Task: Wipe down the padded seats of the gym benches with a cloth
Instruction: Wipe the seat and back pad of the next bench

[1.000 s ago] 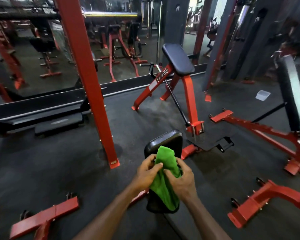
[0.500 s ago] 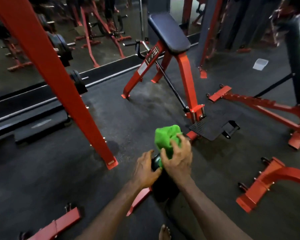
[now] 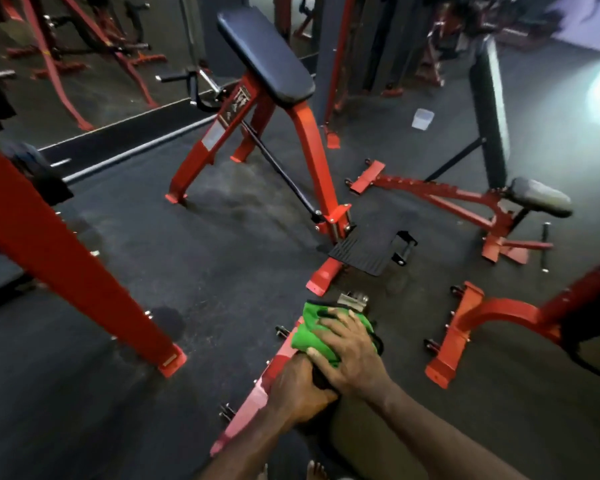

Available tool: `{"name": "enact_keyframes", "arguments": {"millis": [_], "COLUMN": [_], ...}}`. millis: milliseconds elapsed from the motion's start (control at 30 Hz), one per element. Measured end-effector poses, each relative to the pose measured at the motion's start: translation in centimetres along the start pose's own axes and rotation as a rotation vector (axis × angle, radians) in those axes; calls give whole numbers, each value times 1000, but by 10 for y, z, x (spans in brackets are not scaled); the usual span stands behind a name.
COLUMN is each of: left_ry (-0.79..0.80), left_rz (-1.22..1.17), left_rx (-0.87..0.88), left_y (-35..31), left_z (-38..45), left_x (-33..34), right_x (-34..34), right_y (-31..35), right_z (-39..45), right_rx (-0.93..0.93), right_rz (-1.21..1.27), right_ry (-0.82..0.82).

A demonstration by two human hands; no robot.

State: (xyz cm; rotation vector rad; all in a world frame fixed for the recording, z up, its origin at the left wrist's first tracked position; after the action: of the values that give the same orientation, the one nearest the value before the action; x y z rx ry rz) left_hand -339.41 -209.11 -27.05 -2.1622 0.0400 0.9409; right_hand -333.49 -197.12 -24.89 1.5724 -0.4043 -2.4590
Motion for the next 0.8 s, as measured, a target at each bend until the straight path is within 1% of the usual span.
{"name": "enact_keyframes", "arguments": {"millis": [67, 100, 133, 200, 233, 267, 333, 367, 400, 433, 500, 533, 567, 600, 633, 700, 733, 767, 800], "left_ry": [17, 33, 17, 19, 20, 21, 59, 82, 105, 123, 135, 135, 132, 127, 120, 103, 87, 71, 61], "left_rz": [-39, -36, -35, -32, -39, -40, -40, -37, -33, -22, -7, -11, -13, -16, -12, 10, 24, 39, 66], "left_rx": [33, 50, 78, 99, 115, 131, 136, 137, 127, 114, 93, 88, 90, 99, 99, 107, 111, 114, 125], "left_y": [1, 6, 2, 6, 5, 7, 6, 7, 9, 11, 12, 12, 14, 14, 13, 12, 12, 12, 10], "left_z": [6, 8, 9, 8, 8, 7, 1, -1, -3, -5, -6, -5, -4, -5, -5, -7, -7, -7, -6], "left_x": [-1, -3, -7, -14, -18, -21, -21, -19, -15, -14, -13, -14, -14, -14, -13, -13, -14, -13, -12], "right_x": [-9, -9, -14, -9, -4, 1, 3, 1, -1, -2, -3, 0, 8, 14, 17, 6, 0, -6, -9], "right_y": [-18, -25, -36, -28, -20, -6, 5, -1, -10, -20, -32, -26, -15, 0, 13, 17, 8, -5, -19], "right_z": [14, 24, 32, 32, 25, 15, -2, -4, -1, 6, 19, 21, 19, 12, 5, -7, -8, -2, 4], "right_rx": [-5, 60, 162, 360, 373, 318, 149, 108, 112, 180, 438, 554, 582, 533, 431, 278, 251, 264, 331], "right_rz": [-45, -71, -74, -44, -33, -26, -3, -12, -41, -47, -23, -25, -38, -53, -38, 8, -3, -18, -40], "right_ry": [2, -26, -73, -169, -188, -171, -70, -26, 1, -8, -113, -157, -175, -161, -118, 1, 53, 84, 78]}}
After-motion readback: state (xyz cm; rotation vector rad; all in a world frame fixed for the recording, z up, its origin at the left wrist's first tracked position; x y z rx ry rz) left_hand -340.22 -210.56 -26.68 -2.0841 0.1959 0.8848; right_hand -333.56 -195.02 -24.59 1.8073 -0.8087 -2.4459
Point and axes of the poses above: each hand's wrist, its own z-axis towards the middle knuckle, its own x-axis out of the palm, y = z × x, the point moved 5 cm from there along z, towards the middle knuckle, and after that the axes turned 7 degrees about -x, right-handed, at the moved point
